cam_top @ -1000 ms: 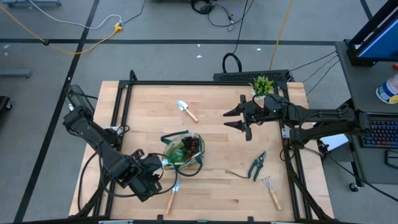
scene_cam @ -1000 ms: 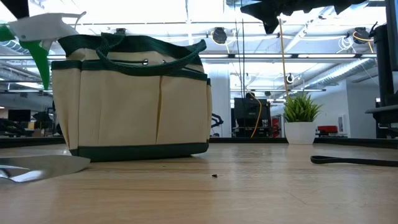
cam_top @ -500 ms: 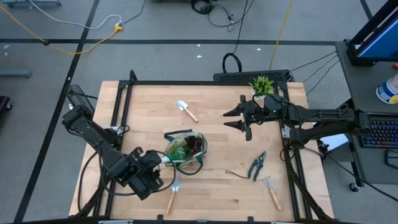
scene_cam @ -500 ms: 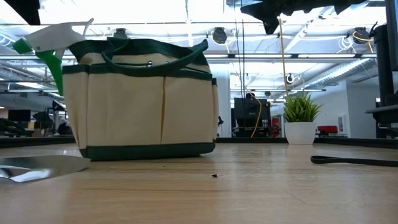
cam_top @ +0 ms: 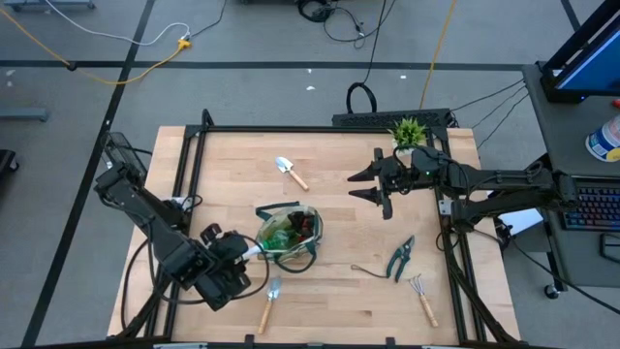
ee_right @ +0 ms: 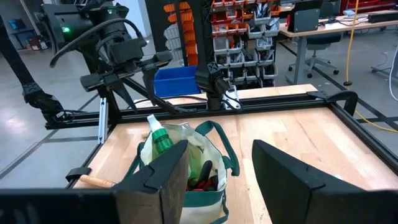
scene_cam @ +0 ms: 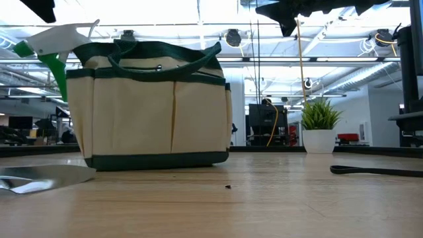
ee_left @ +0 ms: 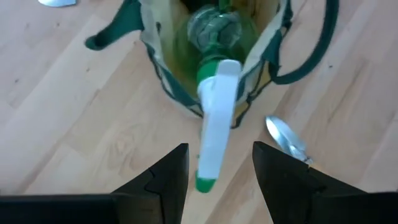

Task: Pick & Place Garden tools in Gardening bag
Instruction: Put the spray bottle into the gardening bag

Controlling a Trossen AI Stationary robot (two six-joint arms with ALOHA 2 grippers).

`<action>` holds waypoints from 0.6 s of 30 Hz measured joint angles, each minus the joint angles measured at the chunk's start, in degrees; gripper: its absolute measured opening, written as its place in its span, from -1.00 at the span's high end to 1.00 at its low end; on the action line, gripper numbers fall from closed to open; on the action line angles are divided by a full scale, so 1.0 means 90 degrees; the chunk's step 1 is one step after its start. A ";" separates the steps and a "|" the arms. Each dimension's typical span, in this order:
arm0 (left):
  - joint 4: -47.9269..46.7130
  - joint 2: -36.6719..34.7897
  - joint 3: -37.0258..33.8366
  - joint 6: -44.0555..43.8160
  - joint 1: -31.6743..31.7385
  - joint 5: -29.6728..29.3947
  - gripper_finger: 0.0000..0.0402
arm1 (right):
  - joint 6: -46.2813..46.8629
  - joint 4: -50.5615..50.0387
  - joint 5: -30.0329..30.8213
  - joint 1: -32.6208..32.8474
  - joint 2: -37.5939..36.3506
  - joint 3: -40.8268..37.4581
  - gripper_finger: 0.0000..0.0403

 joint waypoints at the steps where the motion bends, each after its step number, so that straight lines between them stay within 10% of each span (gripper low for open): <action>1: -0.0029 0.0000 0.0000 0.0002 0.0000 -0.0019 0.08 | 0.0000 0.0000 0.0000 0.0000 0.0000 0.0000 0.15; 18: 0.0564 0.0000 -0.0701 0.0009 0.0049 -0.0107 0.08 | 0.0000 0.0000 0.0000 0.0001 0.0000 0.0000 0.15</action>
